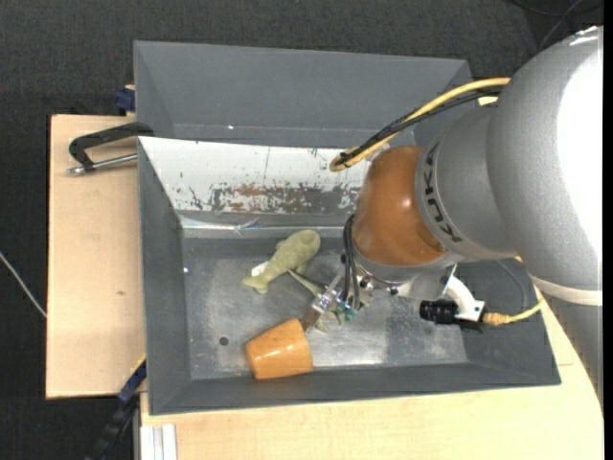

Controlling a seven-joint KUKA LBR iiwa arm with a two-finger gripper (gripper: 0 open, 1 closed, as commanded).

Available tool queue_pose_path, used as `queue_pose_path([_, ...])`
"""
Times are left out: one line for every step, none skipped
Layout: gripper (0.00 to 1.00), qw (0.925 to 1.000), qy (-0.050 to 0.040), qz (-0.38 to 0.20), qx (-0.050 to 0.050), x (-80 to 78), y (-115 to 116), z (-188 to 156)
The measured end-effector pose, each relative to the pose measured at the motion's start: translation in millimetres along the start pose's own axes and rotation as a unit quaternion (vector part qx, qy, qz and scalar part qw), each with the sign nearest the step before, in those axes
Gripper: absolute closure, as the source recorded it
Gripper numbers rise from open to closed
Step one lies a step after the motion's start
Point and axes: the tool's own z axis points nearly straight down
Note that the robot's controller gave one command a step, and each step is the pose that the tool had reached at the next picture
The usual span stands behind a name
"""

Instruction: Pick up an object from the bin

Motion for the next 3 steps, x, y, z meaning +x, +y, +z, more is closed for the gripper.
queue_pose_path([0.00,1.0000,0.0006,0.000,0.001,-0.4,0.8,-0.6])
queue_pose_path([0.00,1.0000,0.0010,-0.001,0.001,-0.6,1.5,-0.9])
queue_pose_path([1.00,1.0000,-0.0003,-0.001,0.000,-1.6,2.0,-1.8])
